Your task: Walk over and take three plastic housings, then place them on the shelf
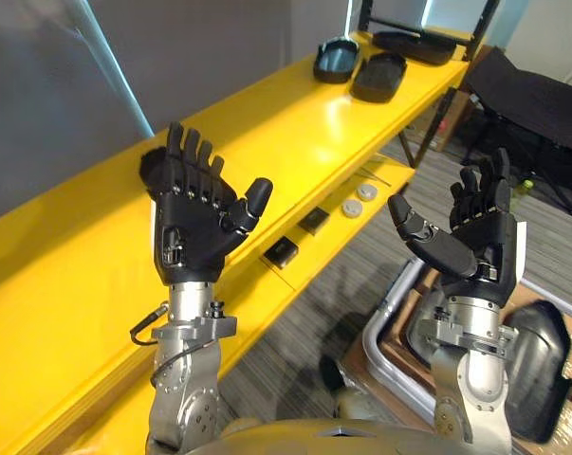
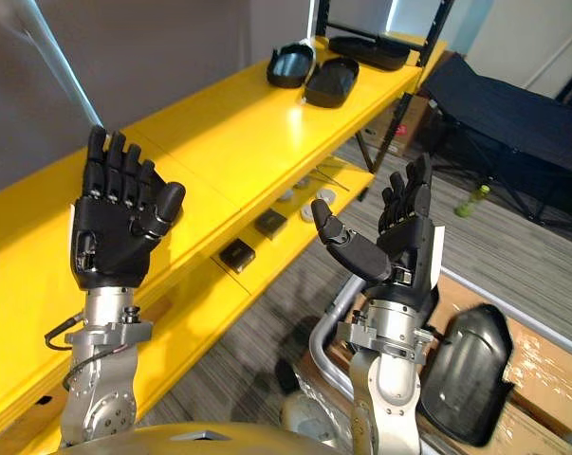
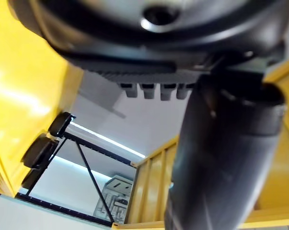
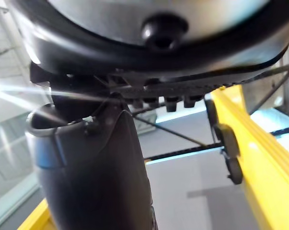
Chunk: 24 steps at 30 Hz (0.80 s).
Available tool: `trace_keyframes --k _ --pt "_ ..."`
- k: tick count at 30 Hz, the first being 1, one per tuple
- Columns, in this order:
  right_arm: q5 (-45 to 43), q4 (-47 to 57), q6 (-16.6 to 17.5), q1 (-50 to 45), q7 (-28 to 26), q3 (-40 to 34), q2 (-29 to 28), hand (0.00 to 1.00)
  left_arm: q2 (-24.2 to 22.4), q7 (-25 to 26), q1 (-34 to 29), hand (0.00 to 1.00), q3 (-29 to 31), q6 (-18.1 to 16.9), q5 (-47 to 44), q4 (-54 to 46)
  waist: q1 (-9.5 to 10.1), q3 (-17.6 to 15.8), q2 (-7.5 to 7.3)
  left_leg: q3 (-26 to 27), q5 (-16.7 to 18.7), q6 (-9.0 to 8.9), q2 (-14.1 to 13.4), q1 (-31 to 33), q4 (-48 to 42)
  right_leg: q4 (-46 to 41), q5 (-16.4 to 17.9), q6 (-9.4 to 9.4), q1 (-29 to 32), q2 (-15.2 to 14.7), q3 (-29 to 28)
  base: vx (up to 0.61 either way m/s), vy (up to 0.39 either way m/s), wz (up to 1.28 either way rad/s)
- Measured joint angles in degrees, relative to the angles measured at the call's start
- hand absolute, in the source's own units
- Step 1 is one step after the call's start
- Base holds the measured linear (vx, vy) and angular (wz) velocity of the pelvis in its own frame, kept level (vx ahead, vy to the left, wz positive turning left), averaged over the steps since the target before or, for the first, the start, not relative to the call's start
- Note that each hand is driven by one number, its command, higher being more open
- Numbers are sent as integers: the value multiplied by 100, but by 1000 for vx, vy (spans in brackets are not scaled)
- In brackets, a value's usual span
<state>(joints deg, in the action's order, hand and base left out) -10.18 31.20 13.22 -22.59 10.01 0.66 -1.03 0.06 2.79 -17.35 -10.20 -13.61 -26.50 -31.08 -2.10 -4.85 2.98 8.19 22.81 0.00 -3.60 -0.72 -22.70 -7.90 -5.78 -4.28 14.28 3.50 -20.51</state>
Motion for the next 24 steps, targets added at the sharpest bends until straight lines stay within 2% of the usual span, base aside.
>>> trace_keyframes --k 3,8,10,11,12,13,14,15,16,17,18,19,21,22,23,24 --pt "-428 -76 11 -42 71 -47 -100 100 -6 -4 38 100 -30 1 -226 49 -130 0 126 -74 -2 3 62 3 -10 -2 -45 -71 -10 -101 91 30 74 10" --pt "-399 -357 2 -420 37 189 -329 100 27 -23 415 100 -192 2 -223 59 -121 -98 137 -386 26 6 238 38 -394 -429 26 -169 74 -133 113 14 64 2" --pt "-372 -353 5 -577 -82 361 -324 100 33 -57 382 100 -209 1 -212 59 -127 -228 134 -394 200 80 288 45 -585 -500 -12 -230 73 -104 -2 -116 72 -30" --pt "-379 -353 5 -604 -106 422 -323 100 34 -61 355 100 -220 0 -207 59 -121 -283 109 -361 244 101 301 62 -668 -493 -41 -275 66 -96 -35 -206 58 -37" --pt "-388 -350 6 -628 -137 493 -321 100 48 -83 246 100 -225 0 -190 57 -120 -399 -11 -230 303 157 281 160 -878 -296 -5 -308 42 -94 -76 -281 23 -66" --pt "-450 -349 11 -561 -210 544 -268 100 7 -79 86 100 -176 4 -95 55 -17 -454 126 64 277 203 112 226 -901 -182 9 -221 91 -194 239 -302 9 -82" --pt "-479 -354 32 -515 -243 597 -253 100 1 -81 34 100 -112 10 -68 60 37 -491 115 199 229 219 45 243 -889 -474 46 -174 226 -238 477 -297 2 -105" --pt "-481 -364 39 -394 -296 751 -150 100 -22 -61 -62 100 41 39 -90 60 99 -513 19 421 93 223 -1 227 -756 -1292 195 -1 475 -375 1054 -233 5 -87" --pt "-475 -387 48 -261 -330 895 -18 100 -33 -36 -60 100 208 155 -156 81 148 -509 -11 557 -61 207 -45 185 -602 -2065 391 192 541 -619 1430 -182 -20 -75" --pt "-473 -434 57 -163 -330 965 51 100 -42 -35 -54 100 277 182 -266 100 184 -519 6 621 -124 184 -106 162 -542 -2438 606 238 548 -750 1588 -114 -53 -65" --pt "-465 -589 65 48 -329 1068 149 100 -73 -43 -54 100 403 203 -506 148 236 -519 14 727 -220 117 -233 123 -444 -3137 870 363 484 -1039 1797 -74 -105 -56" --pt "-420 -824 66 241 -317 1213 187 100 -103 -42 -53 100 514 221 -745 186 257 -504 -14 765 -314 16 -380 130 -375 -3646 945 411 346 -1358 1923 -78 -123 -50" --pt "-389 -1133 67 364 -299 1345 135 100 -137 -40 -59 100 596 220 -879 265 305 -455 -53 805 -448 -130 -570 191 -294 -3781 951 421 103 -1645 2027 -50 -204 -30" --pt "-379 -1403 69 382 -297 1378 81 100 -134 -41 -64 100 624 198 -989 363 337 -358 -186 792 -546 -277 -762 351 -319 -3366 944 405 -254 -1785 2024 -59 -378 -29" --pt "-379 -1599 70 368 -297 1376 46 100 -128 -39 -117 100 654 151 -1076 438 348 -261 -354 784 -610 -391 -853 474 -387 -2574 901 110 -652 -1899 2094 -52 -409 -21" --pt "-381 -1637 71 365 -306 1372 37 100 -125 -39 -127 100 665 136 -1112 456 345 -248 -389 771 -623 -414 -860 506 -419 -2324 941 -109 -748 -1921 2125 -57 -387 -27"
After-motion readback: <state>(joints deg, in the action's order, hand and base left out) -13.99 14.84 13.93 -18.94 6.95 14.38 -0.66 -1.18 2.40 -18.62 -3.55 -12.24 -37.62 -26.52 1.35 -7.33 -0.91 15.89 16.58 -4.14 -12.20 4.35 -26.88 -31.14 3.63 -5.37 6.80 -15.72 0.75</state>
